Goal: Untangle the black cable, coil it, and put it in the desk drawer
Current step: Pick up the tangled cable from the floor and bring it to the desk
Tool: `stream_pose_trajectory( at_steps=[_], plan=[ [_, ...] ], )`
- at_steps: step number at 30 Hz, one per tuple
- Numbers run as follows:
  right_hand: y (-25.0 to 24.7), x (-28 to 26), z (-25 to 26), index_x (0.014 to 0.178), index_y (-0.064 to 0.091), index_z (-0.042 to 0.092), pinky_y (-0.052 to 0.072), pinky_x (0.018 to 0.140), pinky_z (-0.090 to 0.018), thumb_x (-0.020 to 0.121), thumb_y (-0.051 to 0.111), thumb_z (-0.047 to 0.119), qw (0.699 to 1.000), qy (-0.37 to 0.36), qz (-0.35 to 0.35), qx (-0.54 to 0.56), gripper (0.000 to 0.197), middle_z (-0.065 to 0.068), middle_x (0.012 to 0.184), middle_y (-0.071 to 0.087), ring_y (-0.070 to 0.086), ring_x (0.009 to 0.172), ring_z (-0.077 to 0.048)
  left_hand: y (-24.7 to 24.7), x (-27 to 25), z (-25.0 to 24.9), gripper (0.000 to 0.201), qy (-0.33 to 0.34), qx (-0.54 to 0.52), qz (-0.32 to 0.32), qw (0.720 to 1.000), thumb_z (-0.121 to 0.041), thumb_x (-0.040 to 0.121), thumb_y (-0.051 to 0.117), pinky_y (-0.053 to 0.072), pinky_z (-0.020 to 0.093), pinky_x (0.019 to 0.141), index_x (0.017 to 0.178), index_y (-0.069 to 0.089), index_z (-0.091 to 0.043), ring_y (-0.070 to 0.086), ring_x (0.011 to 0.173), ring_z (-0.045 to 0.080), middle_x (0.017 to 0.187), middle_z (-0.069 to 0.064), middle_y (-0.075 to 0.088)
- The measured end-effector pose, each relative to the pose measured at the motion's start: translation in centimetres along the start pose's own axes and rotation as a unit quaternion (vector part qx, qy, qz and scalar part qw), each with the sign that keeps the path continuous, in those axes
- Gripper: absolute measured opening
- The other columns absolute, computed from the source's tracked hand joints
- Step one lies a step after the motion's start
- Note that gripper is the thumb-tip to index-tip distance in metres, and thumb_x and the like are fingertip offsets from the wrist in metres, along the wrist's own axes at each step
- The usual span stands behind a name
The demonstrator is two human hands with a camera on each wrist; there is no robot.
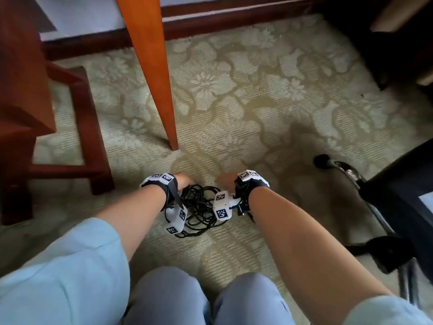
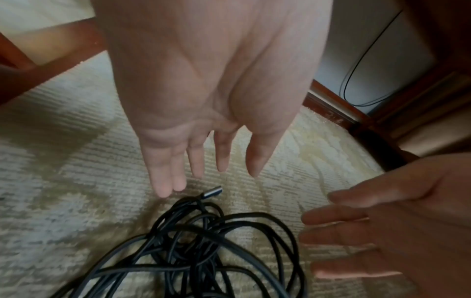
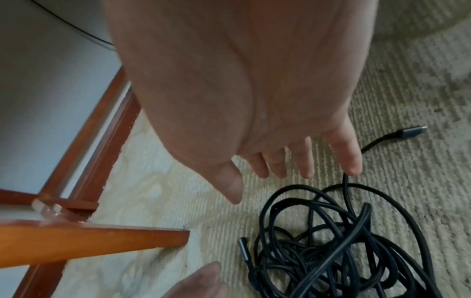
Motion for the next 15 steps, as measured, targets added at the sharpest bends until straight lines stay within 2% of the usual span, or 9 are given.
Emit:
stream_pose_trajectory(
  at_steps=[1,3,4,5,7,9,11,13,15],
  plan=[
    [0.7,0.9,0.0,0.126,0.059,0.013,0.048,0.090,-0.035,0.092,0.052,0.038,1.000,-0.005,0.007,-0.003,0.043,-0.008,0.127,0.060,0.059,0.113,-0.029,0.5,0.2,0.2,0.047,-0.001,0.005,0.014,1.000,-0.015,0.101,0.046,0.037,0.034,0.099,0.142,0.035,0.002,0.045,0.122,0.028,0.133,0.019,0.051],
    [1.4,3.9,-0.8,0.097,0.073,0.022,0.053,0.065,-0.029,0.081,0.056,0.058,0.997,0.017,0.033,-0.066,0.043,-0.004,0.101,0.073,0.069,0.083,-0.026,1.2,1.0,0.4,0.050,-0.006,0.014,0.027,1.000,-0.016,0.102,0.043,0.031,0.036,0.108,0.146,0.027,-0.001,0.035,0.136,0.031,0.148,0.018,0.035],
    [2.2,8.5,-2.9,0.084,0.073,0.021,0.050,0.057,-0.027,0.079,0.057,0.061,0.996,0.028,0.047,-0.069,0.044,-0.003,0.086,0.075,0.067,0.068,-0.024,1.5,1.6,0.7,0.051,-0.003,0.020,0.028,0.999,-0.015,0.102,0.042,0.030,0.036,0.109,0.147,0.025,-0.002,0.033,0.137,0.031,0.151,0.017,0.031],
    [2.6,9.5,-3.2,0.079,0.073,0.020,0.048,0.055,-0.028,0.081,0.056,0.058,0.995,0.034,0.055,-0.070,0.042,-0.005,0.080,0.074,0.063,0.060,-0.023,1.9,1.9,0.7,0.051,0.001,0.019,0.033,0.999,-0.013,0.102,0.042,0.030,0.036,0.109,0.148,0.023,-0.004,0.032,0.138,0.031,0.152,0.016,0.030],
    [2.1,5.2,-0.4,0.092,0.072,0.013,0.047,0.062,-0.031,0.091,0.053,0.044,0.996,0.013,0.052,-0.071,0.036,-0.010,0.089,0.073,0.060,0.070,-0.023,2.4,2.7,1.2,0.053,0.004,0.004,0.039,0.999,-0.009,0.101,0.043,0.030,0.035,0.109,0.150,0.022,-0.009,0.031,0.138,0.030,0.153,0.014,0.028],
    [2.2,4.0,0.4,0.096,0.071,0.009,0.046,0.068,-0.031,0.089,0.057,0.041,0.996,-0.006,0.049,-0.075,0.035,-0.006,0.087,0.069,0.059,0.077,-0.023,2.8,3.2,1.5,0.056,-0.002,0.008,0.040,0.999,-0.008,0.100,0.045,0.031,0.036,0.108,0.151,0.021,-0.013,0.031,0.138,0.029,0.153,0.012,0.028],
    [2.1,5.3,-0.4,0.074,0.073,0.016,0.054,0.069,-0.032,0.062,0.071,0.061,0.996,0.027,0.037,-0.081,0.047,-0.007,0.075,0.070,0.065,0.070,-0.026,2.9,3.3,1.5,0.061,-0.002,0.014,0.046,0.999,-0.006,0.099,0.045,0.032,0.037,0.109,0.152,0.017,-0.016,0.029,0.139,0.029,0.155,0.012,0.025],
    [2.4,8.2,-1.9,0.058,0.069,0.019,0.059,0.074,-0.042,0.037,0.075,0.069,0.995,0.029,0.032,-0.085,0.054,-0.004,0.067,0.070,0.072,0.074,-0.029,3.0,3.0,1.2,0.066,0.008,0.042,0.048,0.998,-0.003,0.097,0.047,0.035,0.037,0.108,0.153,0.014,-0.017,0.029,0.140,0.029,0.155,0.012,0.024],
    [2.5,8.3,-2.1,0.049,0.066,0.018,0.060,0.073,-0.046,0.036,0.075,0.065,0.994,0.031,0.041,-0.092,0.050,-0.004,0.060,0.068,0.072,0.074,-0.031,3.2,2.7,0.9,0.071,0.015,0.067,0.051,0.996,0.000,0.095,0.048,0.039,0.036,0.105,0.153,0.014,-0.021,0.032,0.138,0.029,0.155,0.011,0.024]
  ],
)
Point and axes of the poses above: each hand's wrist, its own x-axis towards the middle knuckle, its own y-axis out of the palm, z = x × y, the point moved 2 cm from there along x, towards the middle knuckle
